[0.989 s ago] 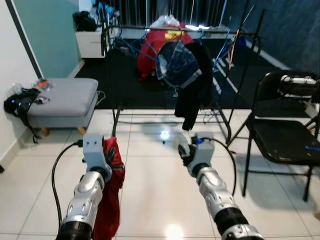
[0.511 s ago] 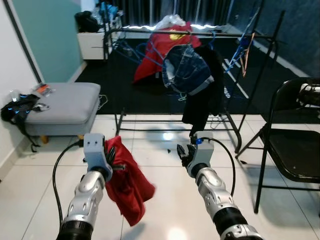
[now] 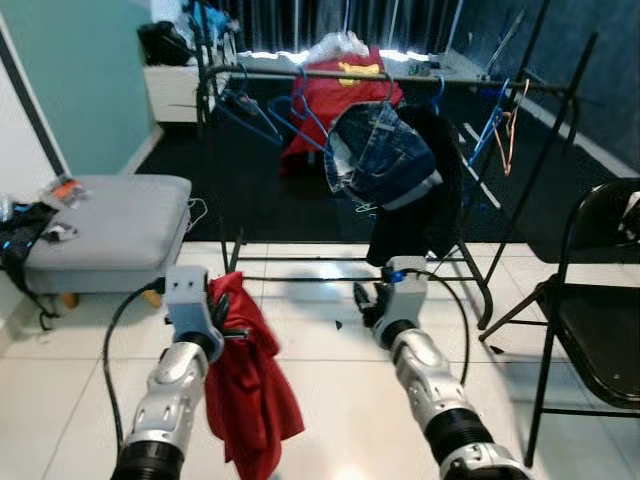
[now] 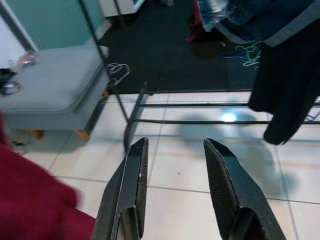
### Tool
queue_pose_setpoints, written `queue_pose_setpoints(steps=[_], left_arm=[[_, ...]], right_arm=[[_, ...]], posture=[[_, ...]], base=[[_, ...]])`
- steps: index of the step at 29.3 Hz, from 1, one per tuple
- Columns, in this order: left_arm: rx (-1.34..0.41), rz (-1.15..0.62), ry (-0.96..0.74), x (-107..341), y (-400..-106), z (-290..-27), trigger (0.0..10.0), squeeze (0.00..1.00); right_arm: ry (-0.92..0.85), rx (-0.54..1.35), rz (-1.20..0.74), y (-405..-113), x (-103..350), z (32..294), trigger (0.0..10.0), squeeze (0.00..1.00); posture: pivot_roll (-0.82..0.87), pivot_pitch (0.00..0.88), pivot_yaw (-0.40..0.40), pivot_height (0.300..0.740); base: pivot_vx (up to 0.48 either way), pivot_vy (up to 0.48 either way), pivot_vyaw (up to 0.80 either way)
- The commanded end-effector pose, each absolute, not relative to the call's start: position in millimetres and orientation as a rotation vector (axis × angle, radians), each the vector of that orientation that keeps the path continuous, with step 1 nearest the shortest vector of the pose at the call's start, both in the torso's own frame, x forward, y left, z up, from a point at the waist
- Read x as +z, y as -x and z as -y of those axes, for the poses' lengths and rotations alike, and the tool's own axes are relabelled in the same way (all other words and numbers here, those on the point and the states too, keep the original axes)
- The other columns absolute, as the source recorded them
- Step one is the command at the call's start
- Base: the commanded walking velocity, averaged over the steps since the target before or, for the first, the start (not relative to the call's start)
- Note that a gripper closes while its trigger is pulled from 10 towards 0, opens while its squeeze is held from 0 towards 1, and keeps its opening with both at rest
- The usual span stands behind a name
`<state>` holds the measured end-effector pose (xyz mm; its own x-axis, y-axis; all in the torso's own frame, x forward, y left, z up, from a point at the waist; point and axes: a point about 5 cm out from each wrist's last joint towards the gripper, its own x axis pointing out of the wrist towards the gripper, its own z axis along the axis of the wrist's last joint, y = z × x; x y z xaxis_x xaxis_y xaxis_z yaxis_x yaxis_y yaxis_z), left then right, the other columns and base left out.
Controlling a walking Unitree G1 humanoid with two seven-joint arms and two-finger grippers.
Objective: Hang hanger
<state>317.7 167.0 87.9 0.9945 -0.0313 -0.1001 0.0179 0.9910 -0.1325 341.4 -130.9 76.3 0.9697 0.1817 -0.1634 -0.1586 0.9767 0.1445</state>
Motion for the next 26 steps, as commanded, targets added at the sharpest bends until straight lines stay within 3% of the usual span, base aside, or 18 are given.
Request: queue_pose_setpoints(steps=[1,4,26], left_arm=[[-0.031,-0.095,0.130,89.9,-318.3,-165.6,10.0,0.00],[-0.014,-0.095,0.122,89.9,-318.7,-167.0,10.0,0.00],[-0.003,-0.142,0.062,87.1,-325.2,-171.5,10.0,0.00]], right_arm=[[-0.132,0.163,-0.192,-340.6,73.2,133.6,10.0,0.00],[-0.132,0.163,-0.192,-340.4,72.9,133.5,10.0,0.00],[-0.127,0.165,-0.192,-345.9,76.9,133.0,10.0,0.00]], posture=[[0.03,0.000,0.002,0.740],[0.04,0.000,0.003,0.740],[0.03,0.000,0.000,0.740]], base=[[0.435,0.000,0.00],[0.377,0.000,0.00],[0.000,0.000,0.00]])
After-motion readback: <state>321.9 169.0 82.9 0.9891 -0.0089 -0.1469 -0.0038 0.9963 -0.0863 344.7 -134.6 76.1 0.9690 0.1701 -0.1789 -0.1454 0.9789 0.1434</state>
